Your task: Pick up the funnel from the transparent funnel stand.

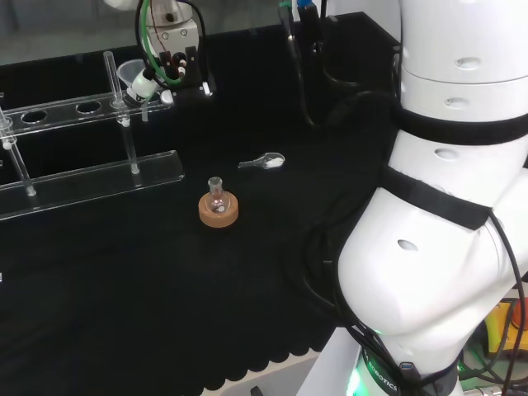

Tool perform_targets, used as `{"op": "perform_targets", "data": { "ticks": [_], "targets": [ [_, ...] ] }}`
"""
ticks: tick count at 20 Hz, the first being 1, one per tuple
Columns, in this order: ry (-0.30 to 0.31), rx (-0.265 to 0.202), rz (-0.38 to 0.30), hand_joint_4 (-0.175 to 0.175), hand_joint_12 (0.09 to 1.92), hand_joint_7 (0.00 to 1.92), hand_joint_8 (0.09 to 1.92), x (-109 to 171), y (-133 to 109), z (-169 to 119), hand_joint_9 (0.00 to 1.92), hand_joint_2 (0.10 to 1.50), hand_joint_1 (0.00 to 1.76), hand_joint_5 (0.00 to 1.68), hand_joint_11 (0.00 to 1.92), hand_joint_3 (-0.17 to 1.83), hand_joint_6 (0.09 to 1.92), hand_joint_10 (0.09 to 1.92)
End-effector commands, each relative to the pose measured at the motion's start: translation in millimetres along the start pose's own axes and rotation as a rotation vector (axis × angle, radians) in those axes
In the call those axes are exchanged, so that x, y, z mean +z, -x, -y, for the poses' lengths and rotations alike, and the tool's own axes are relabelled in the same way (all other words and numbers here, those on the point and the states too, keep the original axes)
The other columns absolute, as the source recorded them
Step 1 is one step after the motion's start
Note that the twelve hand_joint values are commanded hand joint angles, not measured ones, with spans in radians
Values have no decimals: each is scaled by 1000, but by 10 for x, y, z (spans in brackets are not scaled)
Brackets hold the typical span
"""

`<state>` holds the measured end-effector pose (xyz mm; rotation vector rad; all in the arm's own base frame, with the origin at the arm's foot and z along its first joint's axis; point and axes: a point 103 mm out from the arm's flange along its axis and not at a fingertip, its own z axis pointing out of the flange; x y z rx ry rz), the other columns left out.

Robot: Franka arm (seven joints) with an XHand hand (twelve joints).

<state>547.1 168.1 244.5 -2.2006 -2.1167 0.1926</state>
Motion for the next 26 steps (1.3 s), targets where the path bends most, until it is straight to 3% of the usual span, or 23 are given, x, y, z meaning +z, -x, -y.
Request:
{"op": "perform_targets", "data": {
  "ticks": [1, 3, 7, 17, 26],
  "targets": [
    [65, -6, -26, 139, 1436, 1041, 317, -97, 26, 12, 670, 709, 794, 908, 0, 164, 138, 466],
    [118, -2, -82, 157, 1453, 1094, 295, -153, 79, 27, 722, 689, 799, 959, 0, 223, 192, 425],
    [175, -22, -62, 175, 1456, 1212, 266, -297, 154, 44, 846, 618, 790, 1052, 0, 431, 327, 346],
    [186, -67, 15, 175, 1465, 1310, 284, -608, 401, 50, 927, 577, 810, 1133, 0, 530, 413, 320],
    [190, -68, 14, 175, 1468, 1335, 289, -937, 637, 115, 943, 567, 820, 1154, 0, 545, 427, 312]
  ]
}}
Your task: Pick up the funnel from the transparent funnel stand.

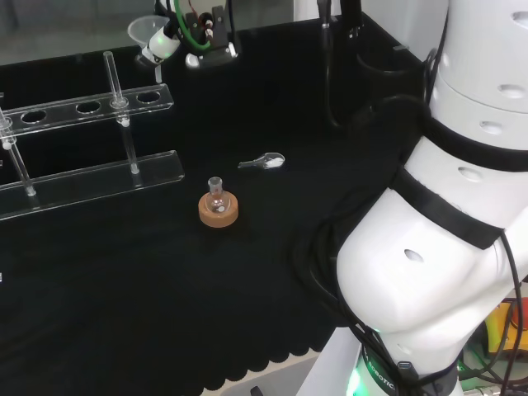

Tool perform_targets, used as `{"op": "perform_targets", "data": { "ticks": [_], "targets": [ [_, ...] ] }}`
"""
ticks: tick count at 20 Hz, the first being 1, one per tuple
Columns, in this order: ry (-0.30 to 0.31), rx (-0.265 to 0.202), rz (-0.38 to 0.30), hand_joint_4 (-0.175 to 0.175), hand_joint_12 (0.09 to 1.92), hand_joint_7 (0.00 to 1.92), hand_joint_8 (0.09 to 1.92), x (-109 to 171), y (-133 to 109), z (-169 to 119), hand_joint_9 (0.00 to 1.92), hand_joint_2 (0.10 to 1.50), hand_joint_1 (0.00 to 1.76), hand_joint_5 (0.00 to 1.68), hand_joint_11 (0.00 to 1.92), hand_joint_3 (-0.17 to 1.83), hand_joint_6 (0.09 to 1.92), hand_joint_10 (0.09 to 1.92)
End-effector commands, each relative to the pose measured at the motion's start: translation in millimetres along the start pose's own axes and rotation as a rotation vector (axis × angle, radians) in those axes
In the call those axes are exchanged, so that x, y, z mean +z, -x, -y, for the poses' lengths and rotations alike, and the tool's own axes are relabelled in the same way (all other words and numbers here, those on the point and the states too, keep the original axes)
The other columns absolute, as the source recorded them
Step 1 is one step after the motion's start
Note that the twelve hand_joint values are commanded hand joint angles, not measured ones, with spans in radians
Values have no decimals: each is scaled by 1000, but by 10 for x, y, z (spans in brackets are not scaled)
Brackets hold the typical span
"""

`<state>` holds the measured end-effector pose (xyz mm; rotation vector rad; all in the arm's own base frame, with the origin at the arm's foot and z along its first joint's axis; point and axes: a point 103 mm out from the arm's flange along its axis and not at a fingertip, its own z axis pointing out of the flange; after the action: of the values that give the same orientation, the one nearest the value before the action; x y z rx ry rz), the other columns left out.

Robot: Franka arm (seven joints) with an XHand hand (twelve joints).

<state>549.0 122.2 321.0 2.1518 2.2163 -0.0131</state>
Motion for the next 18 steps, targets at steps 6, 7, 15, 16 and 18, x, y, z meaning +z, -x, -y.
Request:
{"op": "perform_targets", "data": {
  "ticks": [6, 7, 15, 16, 18],
  "targets": [
    [17, -12, 35, 175, 1470, 1342, 289, -347, 303, 108, 948, 562, 823, 1158, 0, 553, 431, 307],
    [16, -8, 37, 175, 1470, 1343, 289, -352, 329, 125, 948, 562, 823, 1158, 0, 554, 431, 307],
    [-6, 33, 32, 175, 1471, 1344, 288, -248, 420, 318, 951, 559, 824, 1156, 0, 562, 431, 303],
    [-12, 39, 33, 175, 1471, 1344, 287, -233, 427, 349, 951, 558, 824, 1155, 0, 563, 432, 302],
    [-16, 61, 31, 175, 1471, 1344, 287, -210, 458, 422, 952, 557, 825, 1154, 0, 564, 432, 301]
  ]
}}
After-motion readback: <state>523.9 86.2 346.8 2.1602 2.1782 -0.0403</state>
